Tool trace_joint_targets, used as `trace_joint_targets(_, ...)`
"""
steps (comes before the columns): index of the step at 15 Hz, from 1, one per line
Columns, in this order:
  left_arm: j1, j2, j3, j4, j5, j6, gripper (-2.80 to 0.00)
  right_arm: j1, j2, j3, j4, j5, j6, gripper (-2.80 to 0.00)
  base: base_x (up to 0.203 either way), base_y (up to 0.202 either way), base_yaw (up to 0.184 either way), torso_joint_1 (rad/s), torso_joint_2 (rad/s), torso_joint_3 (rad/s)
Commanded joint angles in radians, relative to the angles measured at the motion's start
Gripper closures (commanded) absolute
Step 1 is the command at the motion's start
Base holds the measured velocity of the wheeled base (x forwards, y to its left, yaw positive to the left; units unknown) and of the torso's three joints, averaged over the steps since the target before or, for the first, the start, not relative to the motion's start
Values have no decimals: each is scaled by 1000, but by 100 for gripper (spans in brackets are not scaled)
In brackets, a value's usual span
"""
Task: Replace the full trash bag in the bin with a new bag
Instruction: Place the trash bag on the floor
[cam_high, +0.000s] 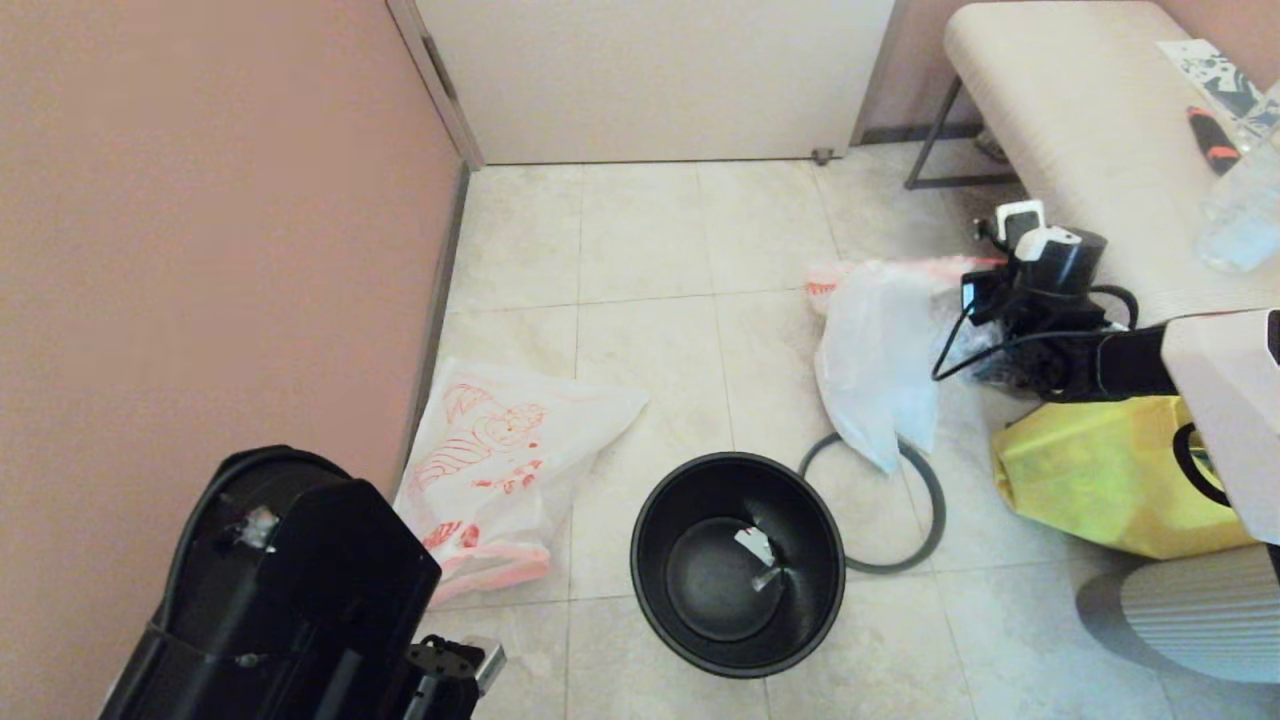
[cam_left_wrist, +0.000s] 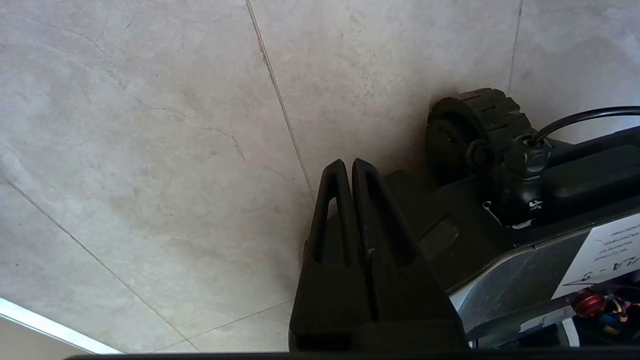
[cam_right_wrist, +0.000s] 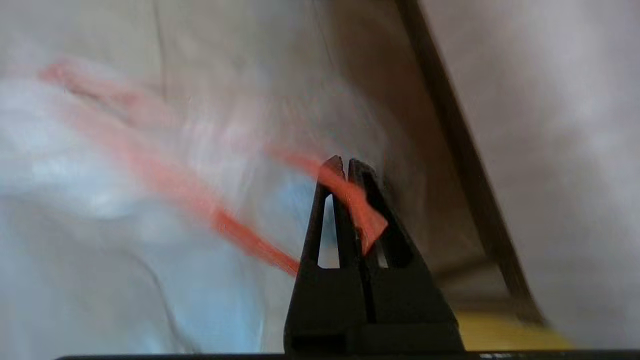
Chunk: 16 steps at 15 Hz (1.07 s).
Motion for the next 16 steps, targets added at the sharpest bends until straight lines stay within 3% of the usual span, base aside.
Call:
trace_joint_targets(1, 0, -1, 12, -8, 0, -2, 0, -2, -50, 105, -4, -8, -11, 0, 0, 0, 0, 0, 0, 0)
trace_joint_targets(2, 0, -1, 13, -8, 0, -2, 0, 0, -75, 149, -7, -10, -27, 0, 0, 0, 0, 0, 0, 0)
trace_joint_targets(3, 0, -1, 12, -8, 0, -2, 0, 6, -101, 173, -7, -14, -36, -280, 0, 0, 0, 0, 0, 0)
trace_joint_targets(7, 0, -1, 12, -8, 1, -2, 0, 46, -281, 282, 86, -28, -29, -280, 0, 0, 0, 0, 0, 0)
trace_joint_targets(10, 0, -1, 12, -8, 1, -2, 0, 76, -465, 423, 214, -49, 40, -280, 0, 0, 0, 0, 0, 0)
trace_joint_targets(14, -1, 2, 11, -8, 0, 1, 0, 126, -719, 661, 488, -104, 141, -280, 0, 0, 0, 0, 0, 0)
trace_joint_targets(16, -1, 3, 11, -8, 0, 3, 0, 164, -785, 702, 694, -108, 251, -280, 0, 0, 0, 0, 0, 0)
